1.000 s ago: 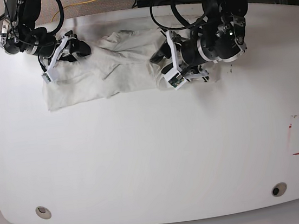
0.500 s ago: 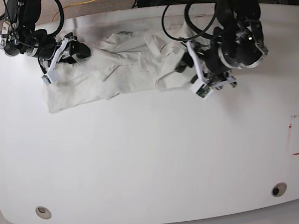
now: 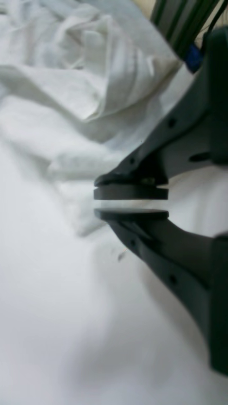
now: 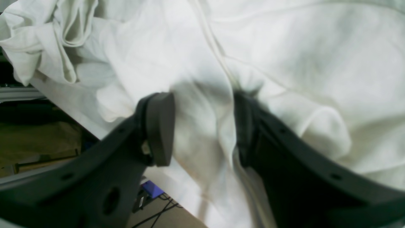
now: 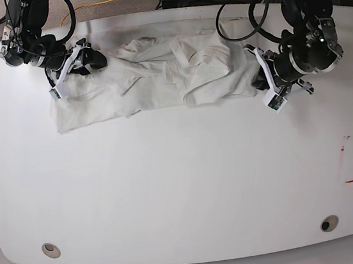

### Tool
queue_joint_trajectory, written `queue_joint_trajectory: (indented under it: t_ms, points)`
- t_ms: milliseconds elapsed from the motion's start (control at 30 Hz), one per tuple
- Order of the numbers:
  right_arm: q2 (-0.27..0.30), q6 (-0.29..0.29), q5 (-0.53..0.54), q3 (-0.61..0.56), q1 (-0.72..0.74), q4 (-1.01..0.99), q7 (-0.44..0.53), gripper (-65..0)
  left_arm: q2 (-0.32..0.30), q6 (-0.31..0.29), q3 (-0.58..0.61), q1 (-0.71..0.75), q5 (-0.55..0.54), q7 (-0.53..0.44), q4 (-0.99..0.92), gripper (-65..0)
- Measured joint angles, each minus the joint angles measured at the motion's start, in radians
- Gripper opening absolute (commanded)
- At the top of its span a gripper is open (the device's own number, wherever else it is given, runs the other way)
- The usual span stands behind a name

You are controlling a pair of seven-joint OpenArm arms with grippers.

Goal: Fold the T-shirt properly
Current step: 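Regrasp the shirt strip with the left gripper and pull it back outward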

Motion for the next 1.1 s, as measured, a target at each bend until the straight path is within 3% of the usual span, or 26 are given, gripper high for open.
queue_joint_trajectory:
  t_ms: [333, 500, 633, 733, 833, 933, 1100]
  points:
    - [-0.001, 0.0, 0.0, 0.002, -0.001, 0.0, 0.0, -35.8, -0.086, 0.0, 0.244, -0.007, -0.006, -0.013, -0.095, -60.8]
    - [-0.002, 0.0, 0.0, 0.003, 0.0, 0.0, 0.0, -35.8, -0.112, -0.001, 0.439, -0.054, 0.002, -0.003, -0.098, -60.8]
    - [-0.002, 0.0, 0.001, 0.003, 0.0, 0.0, 0.0, -35.8, -0.108, -0.001, 0.531, -0.092, -0.013, -0.011, -0.095, -60.7]
    - [-0.003, 0.0, 0.0, 0.003, 0.0, 0.0, 0.0, -35.8, -0.101, -0.001, 0.595, -0.138, -0.008, 0.043, -0.098, -60.7]
    - [-0.003, 0.0, 0.0, 0.003, 0.0, 0.0, 0.001, -35.8, -0.06, 0.0, 0.663, -0.186, 0.004, 0.068, -0.1, -60.7]
    - [-0.002, 0.0, 0.004, 0.003, 0.0, 0.0, 0.002, -35.8, -0.026, -0.001, 0.694, -0.206, -0.026, 0.06, -0.093, -60.6]
    - [-0.002, 0.0, -0.001, 0.003, -0.002, 0.0, 0.002, -35.8, -0.04, -0.001, 0.719, -0.235, -0.01, 0.083, -0.093, -60.6]
